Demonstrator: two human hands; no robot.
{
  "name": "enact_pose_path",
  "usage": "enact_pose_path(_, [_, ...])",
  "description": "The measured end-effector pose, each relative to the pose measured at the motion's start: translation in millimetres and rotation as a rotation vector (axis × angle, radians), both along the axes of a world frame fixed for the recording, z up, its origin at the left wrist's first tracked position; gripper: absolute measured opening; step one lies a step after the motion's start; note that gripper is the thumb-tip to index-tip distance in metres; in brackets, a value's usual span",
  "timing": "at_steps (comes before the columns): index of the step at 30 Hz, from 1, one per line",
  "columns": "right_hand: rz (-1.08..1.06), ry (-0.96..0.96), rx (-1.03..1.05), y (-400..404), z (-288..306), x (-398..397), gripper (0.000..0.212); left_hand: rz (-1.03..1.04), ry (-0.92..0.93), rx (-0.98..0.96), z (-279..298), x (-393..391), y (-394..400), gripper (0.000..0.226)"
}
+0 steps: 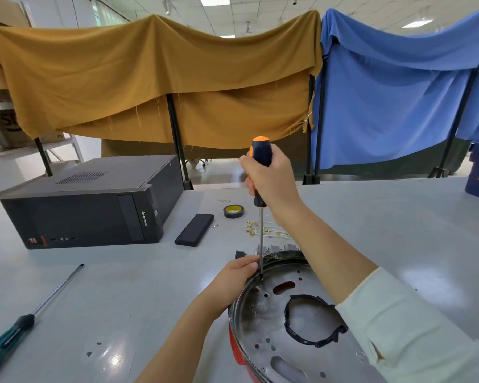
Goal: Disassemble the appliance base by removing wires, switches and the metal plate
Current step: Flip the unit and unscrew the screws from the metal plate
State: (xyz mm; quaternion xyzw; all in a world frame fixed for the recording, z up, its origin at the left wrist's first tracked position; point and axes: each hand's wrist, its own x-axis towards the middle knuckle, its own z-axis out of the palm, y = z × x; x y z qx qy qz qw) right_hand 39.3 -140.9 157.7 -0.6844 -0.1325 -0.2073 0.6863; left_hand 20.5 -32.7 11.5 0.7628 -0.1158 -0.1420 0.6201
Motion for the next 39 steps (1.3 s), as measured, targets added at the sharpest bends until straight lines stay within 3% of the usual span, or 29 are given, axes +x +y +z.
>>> enact_pose_path(3, [0.324,0.042,0.167,-6.9,0.0,0.9,0.021,0.003,0.002,0.003,0.4,0.5,0.7,0.035])
enact_pose_path(5, [0.375,0.043,0.113,-8.9,0.1,0.1,0.02,0.004,0.004,0.009,0.6,0.5,1.4,0.036])
enact_pose_path(10, [-0.089,-0.004,-0.088,-5.1,0.3,-3.1,0.027,-0.002,0.013,0.0,-0.2,0.8,1.3,0.036])
enact_pose_path(14, [-0.108,-0.031,0.007,-1.9,-0.8,-3.2,0.016,-0.001,0.016,0.007,-2.1,2.3,1.1,0.035])
enact_pose_path(17, [0.22,0.032,0.149,-4.2,2.9,-3.3,0.021,0.003,0.009,0.007,-2.6,2.9,1.3,0.035])
enact_pose_path(19, [0.404,0.068,0.136,-5.9,4.8,-4.0,0.02,0.002,-0.001,0.011,-3.1,2.9,1.1,0.036])
enact_pose_path(21, [0.284,0.029,-0.002,-5.1,5.3,-4.7,0.016,-0.004,0.001,0.012,-4.1,3.1,1.5,0.036])
enact_pose_path(23, [0.029,-0.009,-0.147,-3.8,5.4,-5.0,0.021,-0.009,0.006,0.005,-4.9,3.7,1.9,0.036])
enact_pose_path(25, [-0.098,0.013,-0.161,-2.5,6.9,-3.2,0.021,-0.004,0.006,0.004,-4.8,4.7,1.6,0.036])
enact_pose_path(28, [-0.041,0.042,-0.123,-1.7,8.9,-3.9,0.012,-0.002,0.004,0.006,-4.1,4.3,1.0,0.036])
enact_pose_path(33, [0.348,0.068,0.073,-9.1,7.1,-3.8,0.019,0.001,0.001,-0.001,-4.1,3.1,1.7,0.035])
enact_pose_path(39, [-0.092,0.043,-0.124,-5.0,5.1,-4.7,0.024,-0.005,0.002,0.003,-5.0,4.8,1.6,0.035])
